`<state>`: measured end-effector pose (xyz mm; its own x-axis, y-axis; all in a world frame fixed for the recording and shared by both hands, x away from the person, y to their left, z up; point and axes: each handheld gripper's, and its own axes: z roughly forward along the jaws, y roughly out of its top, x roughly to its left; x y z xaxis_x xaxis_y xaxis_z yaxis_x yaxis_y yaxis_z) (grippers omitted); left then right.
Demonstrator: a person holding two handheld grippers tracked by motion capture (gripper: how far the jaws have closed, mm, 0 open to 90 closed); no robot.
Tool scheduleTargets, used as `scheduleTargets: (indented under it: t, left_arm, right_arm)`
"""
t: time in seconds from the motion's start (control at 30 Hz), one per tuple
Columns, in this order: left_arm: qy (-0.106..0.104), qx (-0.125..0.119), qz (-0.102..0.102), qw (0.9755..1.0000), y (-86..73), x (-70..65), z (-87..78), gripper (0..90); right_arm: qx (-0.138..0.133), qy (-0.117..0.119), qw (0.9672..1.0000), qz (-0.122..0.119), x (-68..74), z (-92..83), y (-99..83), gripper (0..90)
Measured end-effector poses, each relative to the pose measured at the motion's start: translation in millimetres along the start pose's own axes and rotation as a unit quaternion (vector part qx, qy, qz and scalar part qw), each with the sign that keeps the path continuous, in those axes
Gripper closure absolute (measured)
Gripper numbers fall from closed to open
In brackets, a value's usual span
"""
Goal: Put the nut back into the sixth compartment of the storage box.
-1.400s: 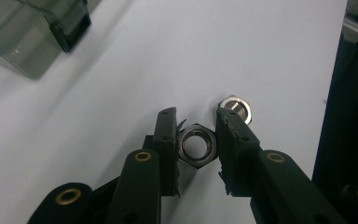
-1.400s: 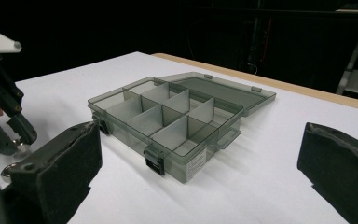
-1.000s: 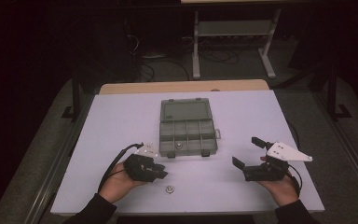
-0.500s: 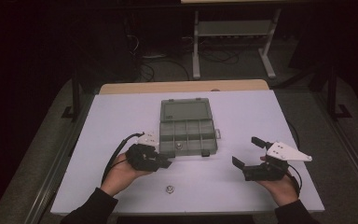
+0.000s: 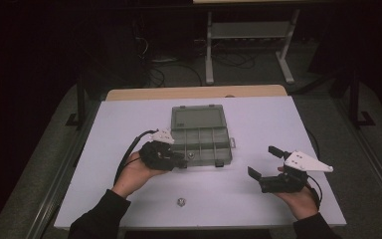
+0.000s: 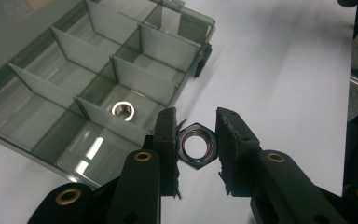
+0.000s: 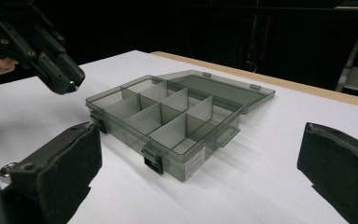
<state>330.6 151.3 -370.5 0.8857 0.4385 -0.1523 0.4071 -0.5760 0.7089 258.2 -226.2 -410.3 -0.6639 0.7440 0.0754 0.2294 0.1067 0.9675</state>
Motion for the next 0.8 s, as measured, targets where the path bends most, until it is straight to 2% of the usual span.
scheduleTargets:
  t: [0.43,0.8]
  left_arm:
    - [0.008,-0.002,0.011,0.9999,25.6,13.1,14.3,70.3]
    - [0.021,0.006,0.010,0.9997,35.3,25.1,33.8,70.3]
  right_arm:
    - [-0.002,0.000,1.0000,0.003,-0.6,-0.6,0.0,0.0]
    - [-0.003,-0.001,1.0000,0.004,-0.8,-1.2,0.1,0.0]
